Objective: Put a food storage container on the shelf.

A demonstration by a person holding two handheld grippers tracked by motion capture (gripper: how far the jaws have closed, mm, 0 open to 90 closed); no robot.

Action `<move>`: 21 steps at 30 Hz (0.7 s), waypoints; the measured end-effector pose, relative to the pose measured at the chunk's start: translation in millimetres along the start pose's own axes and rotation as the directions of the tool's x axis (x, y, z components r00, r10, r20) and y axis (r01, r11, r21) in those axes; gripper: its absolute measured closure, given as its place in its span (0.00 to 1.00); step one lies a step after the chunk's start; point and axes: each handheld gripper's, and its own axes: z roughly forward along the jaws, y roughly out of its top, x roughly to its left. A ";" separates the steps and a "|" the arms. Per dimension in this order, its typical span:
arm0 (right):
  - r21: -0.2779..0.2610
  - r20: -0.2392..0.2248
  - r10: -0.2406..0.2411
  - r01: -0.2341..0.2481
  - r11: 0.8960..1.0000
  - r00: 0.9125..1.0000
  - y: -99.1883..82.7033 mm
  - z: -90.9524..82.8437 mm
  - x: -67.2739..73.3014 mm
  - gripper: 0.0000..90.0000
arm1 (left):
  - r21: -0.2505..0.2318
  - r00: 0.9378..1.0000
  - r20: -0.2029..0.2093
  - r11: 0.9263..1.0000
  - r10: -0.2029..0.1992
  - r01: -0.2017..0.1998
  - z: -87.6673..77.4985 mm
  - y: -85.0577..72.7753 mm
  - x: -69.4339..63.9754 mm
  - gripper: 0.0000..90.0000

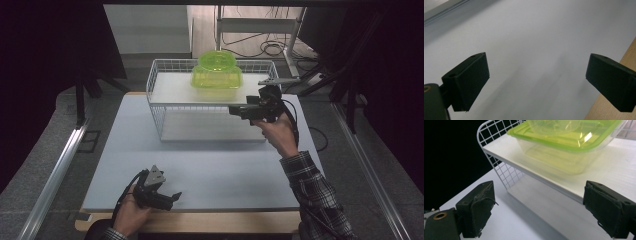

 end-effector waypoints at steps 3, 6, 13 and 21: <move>0.007 -0.001 -0.001 0.001 1.000 1.000 -5.6 -1.0 -0.7 0.11 | 0.002 1.000 0.000 1.000 0.001 -0.001 0.0 -0.1 0.2 0.05; 0.019 0.003 -0.018 0.018 1.000 1.000 -11.0 -1.4 -1.5 0.10 | 0.003 1.000 0.000 1.000 0.004 -0.004 0.1 -0.2 0.2 0.05; 0.037 -0.012 -0.017 0.018 0.999 1.000 -24.6 -2.3 -2.1 0.09 | 0.004 1.000 -0.002 1.000 0.008 -0.008 0.3 -0.6 -0.2 0.05; 0.048 0.013 -0.070 0.069 0.996 0.997 -41.0 -4.1 2.9 0.04 | 0.006 1.000 -0.006 1.000 0.016 -0.016 0.6 -0.8 -0.4 0.04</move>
